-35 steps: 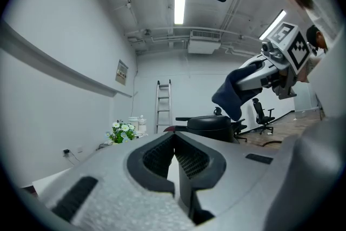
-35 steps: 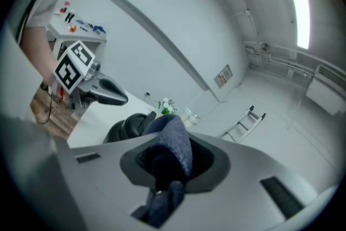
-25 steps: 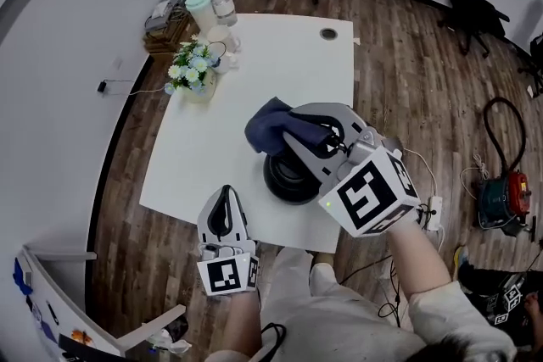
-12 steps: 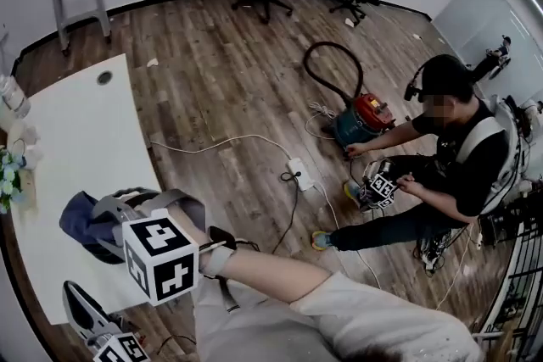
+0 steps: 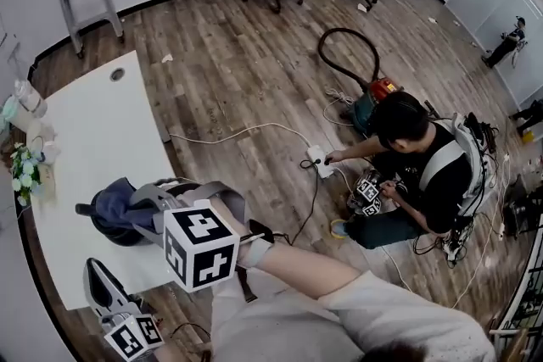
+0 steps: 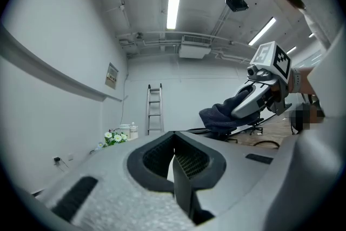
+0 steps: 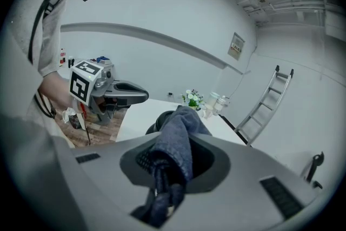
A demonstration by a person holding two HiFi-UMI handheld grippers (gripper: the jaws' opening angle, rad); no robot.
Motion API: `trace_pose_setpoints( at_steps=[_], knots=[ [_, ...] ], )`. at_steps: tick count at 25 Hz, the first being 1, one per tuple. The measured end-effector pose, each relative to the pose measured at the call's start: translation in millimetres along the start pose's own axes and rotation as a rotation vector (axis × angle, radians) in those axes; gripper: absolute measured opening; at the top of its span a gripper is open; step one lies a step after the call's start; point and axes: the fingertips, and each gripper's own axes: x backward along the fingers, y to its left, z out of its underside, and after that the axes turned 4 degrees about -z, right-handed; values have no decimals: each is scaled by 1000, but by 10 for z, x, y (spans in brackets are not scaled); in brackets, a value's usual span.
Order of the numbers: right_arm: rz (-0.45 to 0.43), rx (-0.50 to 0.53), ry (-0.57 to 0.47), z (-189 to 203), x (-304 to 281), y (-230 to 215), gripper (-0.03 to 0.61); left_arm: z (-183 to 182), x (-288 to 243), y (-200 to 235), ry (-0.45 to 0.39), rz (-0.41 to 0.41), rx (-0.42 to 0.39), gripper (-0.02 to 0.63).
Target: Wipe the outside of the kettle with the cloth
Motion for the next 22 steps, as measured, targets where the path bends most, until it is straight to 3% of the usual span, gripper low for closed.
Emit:
trace_pose_setpoints(
  at_steps=[5,9,12,19,22],
  knots=[
    [33,-17,-50,-24,181,167,67,-13,173,-97,-3,13,-4,8],
    [-24,-57,-140,-13,361,493,67,28,396,-159,4,-13,13,8],
    [-77,-107,-144,109,544,752,67,-33,574,-270,28,-26,53,8],
    [-2,-364,-122,411,546,1173,67,54,631,-478,64,131,102,8],
    [34,-419,-98,430,429,1318,67,39,671,-491,59,199,108,8]
  ],
)
